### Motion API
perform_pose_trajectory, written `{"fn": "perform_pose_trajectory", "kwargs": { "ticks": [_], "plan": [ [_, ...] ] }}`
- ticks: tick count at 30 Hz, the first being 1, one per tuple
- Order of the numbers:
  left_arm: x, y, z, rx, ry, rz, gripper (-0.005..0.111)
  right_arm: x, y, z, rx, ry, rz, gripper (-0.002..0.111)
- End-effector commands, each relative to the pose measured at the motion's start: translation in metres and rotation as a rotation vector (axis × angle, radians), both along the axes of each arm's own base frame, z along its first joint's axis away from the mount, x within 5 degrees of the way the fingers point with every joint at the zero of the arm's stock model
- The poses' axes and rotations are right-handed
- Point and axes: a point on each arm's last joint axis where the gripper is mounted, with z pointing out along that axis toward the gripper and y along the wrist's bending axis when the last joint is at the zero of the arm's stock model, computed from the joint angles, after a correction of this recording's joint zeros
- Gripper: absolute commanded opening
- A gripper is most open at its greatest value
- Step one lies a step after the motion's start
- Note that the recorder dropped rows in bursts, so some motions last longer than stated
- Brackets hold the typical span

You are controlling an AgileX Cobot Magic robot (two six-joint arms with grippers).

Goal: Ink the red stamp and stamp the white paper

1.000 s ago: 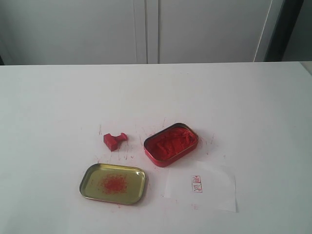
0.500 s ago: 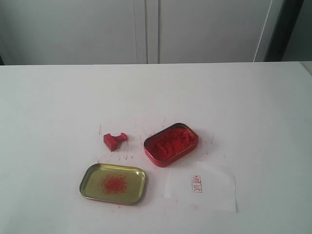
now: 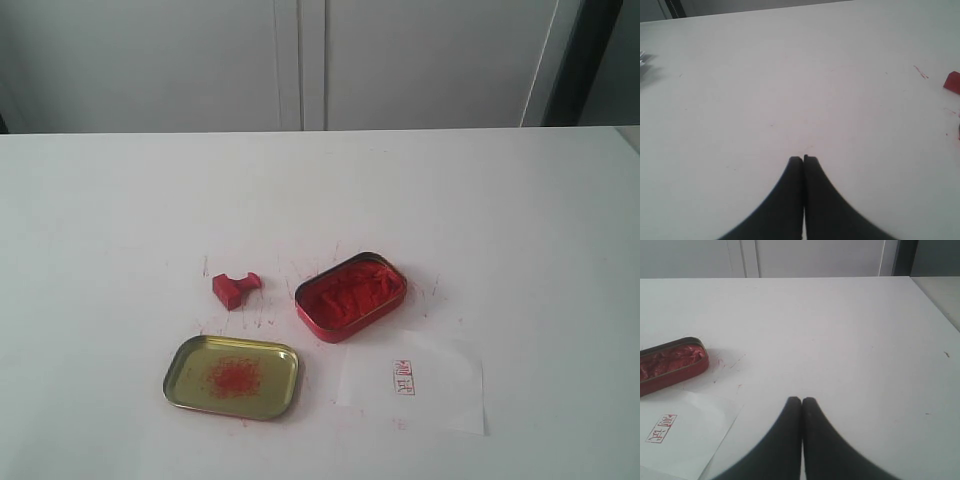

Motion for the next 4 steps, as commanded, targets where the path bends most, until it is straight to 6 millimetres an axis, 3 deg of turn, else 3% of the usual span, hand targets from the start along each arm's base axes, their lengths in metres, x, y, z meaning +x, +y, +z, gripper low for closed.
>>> {"fn": "perform_pose_trajectory", "kwargs": {
  "ticks": [1, 4],
  "plan": [
    [0.0000, -0.0003, -0.0005, -0.009, 0.001, -0.002, 0.000, 0.0002, -0.0004, -0.0001, -0.010, -0.013, -0.004, 0.000],
    [0.0000, -0.0003, -0.0005, -0.009, 0.001, -0.002, 0.000, 0.0002, -0.0004, -0.0001, -0.010, -0.013, -0.004, 0.000]
  ]
}}
